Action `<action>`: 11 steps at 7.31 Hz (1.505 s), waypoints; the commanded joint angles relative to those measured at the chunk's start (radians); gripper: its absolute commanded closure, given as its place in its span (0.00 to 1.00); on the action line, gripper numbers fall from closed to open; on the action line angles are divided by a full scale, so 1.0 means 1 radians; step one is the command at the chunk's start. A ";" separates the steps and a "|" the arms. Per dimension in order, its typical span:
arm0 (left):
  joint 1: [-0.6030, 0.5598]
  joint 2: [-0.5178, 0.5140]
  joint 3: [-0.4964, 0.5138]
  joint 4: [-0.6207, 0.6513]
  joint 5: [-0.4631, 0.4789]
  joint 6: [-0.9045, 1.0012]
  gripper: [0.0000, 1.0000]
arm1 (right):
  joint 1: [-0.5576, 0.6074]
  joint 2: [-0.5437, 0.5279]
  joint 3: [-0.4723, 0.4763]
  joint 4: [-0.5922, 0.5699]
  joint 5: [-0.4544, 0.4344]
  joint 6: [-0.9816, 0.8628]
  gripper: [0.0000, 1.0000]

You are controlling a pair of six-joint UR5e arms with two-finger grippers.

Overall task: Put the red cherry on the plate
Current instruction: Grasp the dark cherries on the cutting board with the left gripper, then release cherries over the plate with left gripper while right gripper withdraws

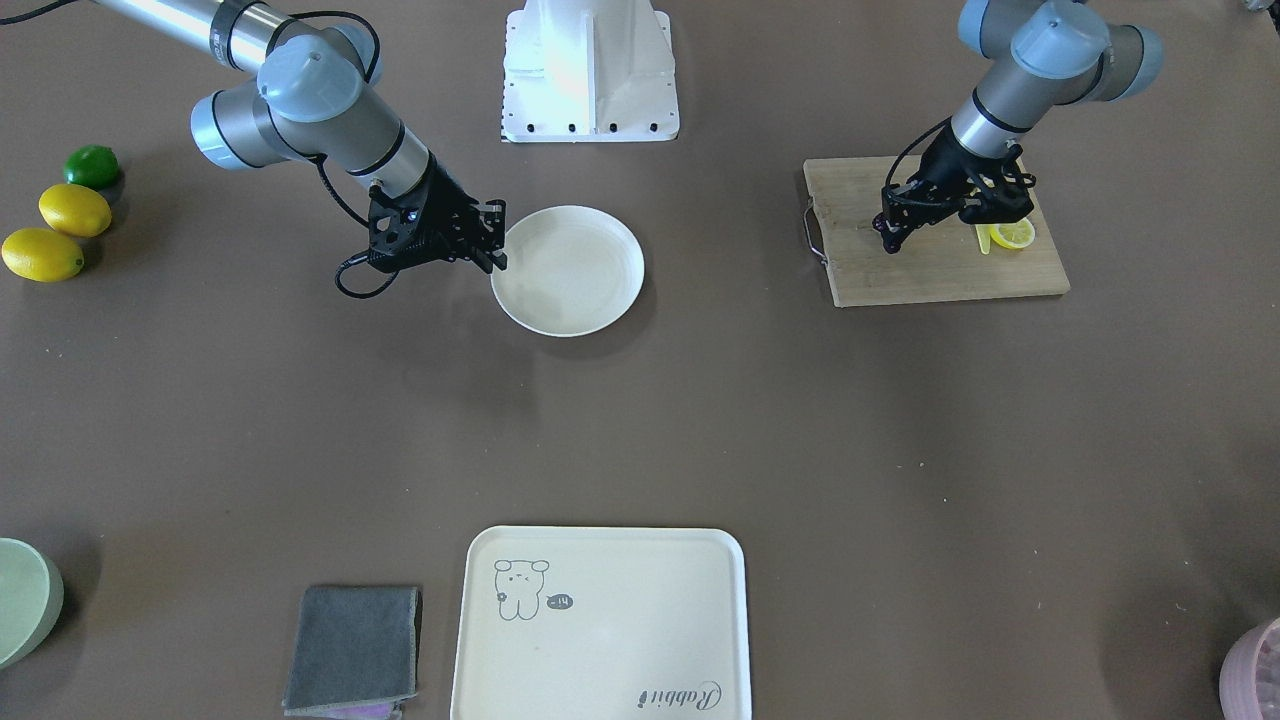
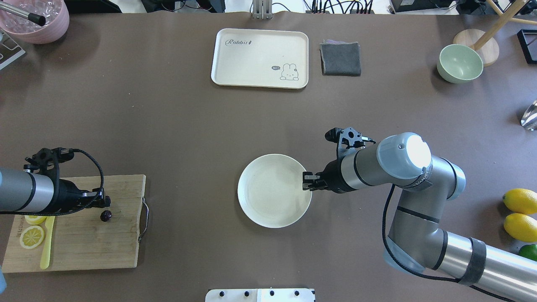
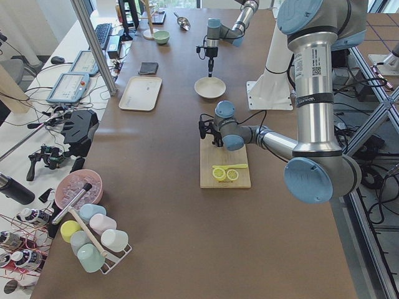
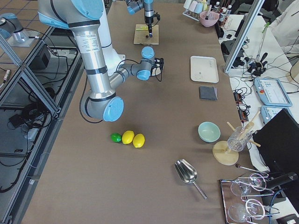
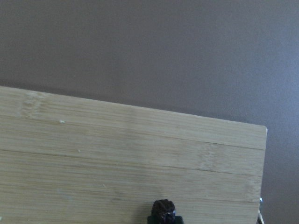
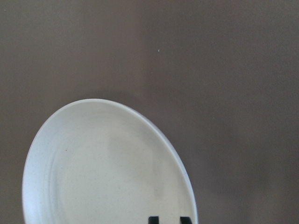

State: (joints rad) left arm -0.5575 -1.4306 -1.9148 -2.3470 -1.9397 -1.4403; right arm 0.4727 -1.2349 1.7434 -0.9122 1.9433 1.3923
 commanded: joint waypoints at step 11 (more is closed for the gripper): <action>0.240 -0.786 0.229 0.410 0.269 -0.256 1.00 | 0.412 -0.248 0.045 0.003 0.328 -0.306 0.00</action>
State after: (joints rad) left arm -0.3492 -2.1841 -1.7288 -1.9338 -1.7085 -1.6966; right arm 0.8578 -1.4562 1.7873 -0.9110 2.2546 1.1219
